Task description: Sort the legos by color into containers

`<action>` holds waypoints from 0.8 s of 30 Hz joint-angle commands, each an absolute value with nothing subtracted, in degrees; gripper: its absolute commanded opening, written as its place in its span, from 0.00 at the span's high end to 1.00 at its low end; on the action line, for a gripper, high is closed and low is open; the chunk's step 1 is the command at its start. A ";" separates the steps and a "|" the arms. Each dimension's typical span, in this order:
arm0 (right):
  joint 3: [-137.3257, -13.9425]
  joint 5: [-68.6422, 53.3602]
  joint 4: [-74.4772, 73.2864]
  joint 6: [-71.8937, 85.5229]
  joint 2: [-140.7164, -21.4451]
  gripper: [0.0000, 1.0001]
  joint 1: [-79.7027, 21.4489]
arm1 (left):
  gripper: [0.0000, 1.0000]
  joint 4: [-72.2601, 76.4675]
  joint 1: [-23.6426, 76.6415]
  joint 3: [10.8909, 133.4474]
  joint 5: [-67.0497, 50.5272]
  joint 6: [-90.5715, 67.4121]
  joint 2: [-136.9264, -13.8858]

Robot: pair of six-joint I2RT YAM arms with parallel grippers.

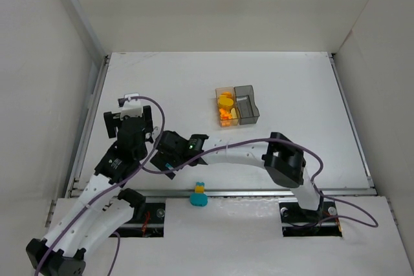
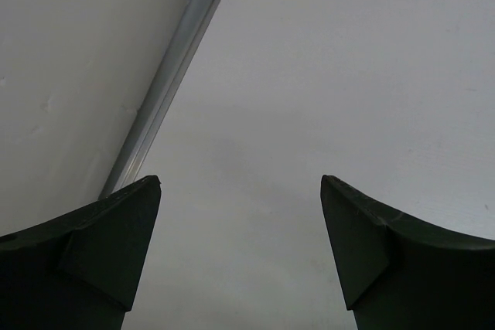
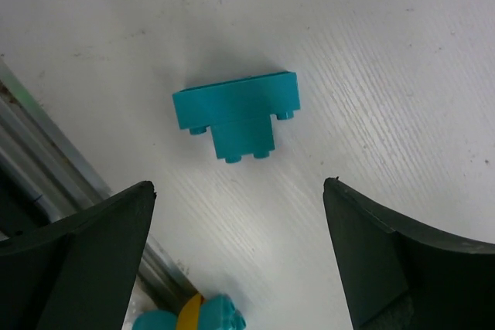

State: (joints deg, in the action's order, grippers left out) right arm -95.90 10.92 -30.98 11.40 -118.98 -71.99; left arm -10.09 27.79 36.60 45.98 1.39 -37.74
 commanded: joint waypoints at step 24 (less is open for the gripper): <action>-96.59 1.85 -19.42 1.59 -125.42 0.40 -69.35 | 0.15 -7.29 27.69 39.73 42.71 3.96 -37.35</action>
State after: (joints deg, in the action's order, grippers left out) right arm -94.30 3.99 -22.63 2.94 -124.49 -69.32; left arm -8.86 27.97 37.54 43.20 3.92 -37.52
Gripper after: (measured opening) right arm 0.610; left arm 0.847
